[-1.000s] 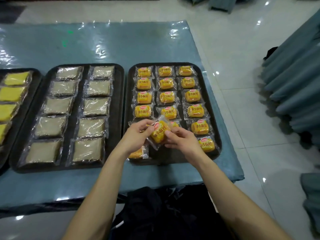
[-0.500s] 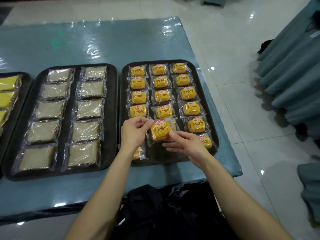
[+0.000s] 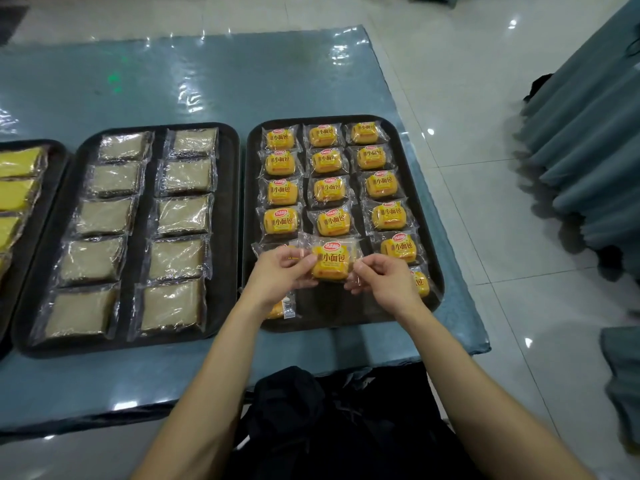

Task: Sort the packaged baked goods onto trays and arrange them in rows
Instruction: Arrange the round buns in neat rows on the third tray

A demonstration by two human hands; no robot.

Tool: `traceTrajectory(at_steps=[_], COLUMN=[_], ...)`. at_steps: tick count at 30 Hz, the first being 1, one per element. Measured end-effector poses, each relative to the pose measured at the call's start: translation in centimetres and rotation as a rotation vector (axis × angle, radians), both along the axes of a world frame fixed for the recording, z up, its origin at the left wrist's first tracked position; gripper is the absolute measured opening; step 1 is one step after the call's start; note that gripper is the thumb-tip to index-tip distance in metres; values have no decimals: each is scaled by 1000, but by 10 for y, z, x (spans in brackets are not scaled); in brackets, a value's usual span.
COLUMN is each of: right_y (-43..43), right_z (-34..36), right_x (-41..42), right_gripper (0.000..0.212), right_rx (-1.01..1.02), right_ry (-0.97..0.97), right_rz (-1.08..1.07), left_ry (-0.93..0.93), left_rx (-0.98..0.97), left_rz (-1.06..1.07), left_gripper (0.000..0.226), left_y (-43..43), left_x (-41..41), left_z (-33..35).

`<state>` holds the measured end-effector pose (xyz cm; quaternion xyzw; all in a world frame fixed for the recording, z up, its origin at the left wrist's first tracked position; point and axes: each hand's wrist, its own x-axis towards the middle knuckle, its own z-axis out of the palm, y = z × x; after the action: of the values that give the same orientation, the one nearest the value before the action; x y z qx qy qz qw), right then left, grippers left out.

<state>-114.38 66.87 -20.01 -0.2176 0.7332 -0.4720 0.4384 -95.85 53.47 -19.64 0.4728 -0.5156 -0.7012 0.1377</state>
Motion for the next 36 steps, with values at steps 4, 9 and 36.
traceTrajectory(at_steps=[4,9,36], right_y=[7,23,-28], right_z=[-6,-10,-25], right_x=[-9,-15,43], right_gripper=[14,16,26], right_rx=[102,401,-94], right_ry=[216,678,1058], right_rz=[98,305,638], left_ry=[-166,-436,-761], left_rx=[-73,-240,-983], left_rz=[-98,-309,-374], left_gripper=[19,5,48], left_y=[2,12,-43], left_x=[4,-10,59], left_z=[-4,-17,-9])
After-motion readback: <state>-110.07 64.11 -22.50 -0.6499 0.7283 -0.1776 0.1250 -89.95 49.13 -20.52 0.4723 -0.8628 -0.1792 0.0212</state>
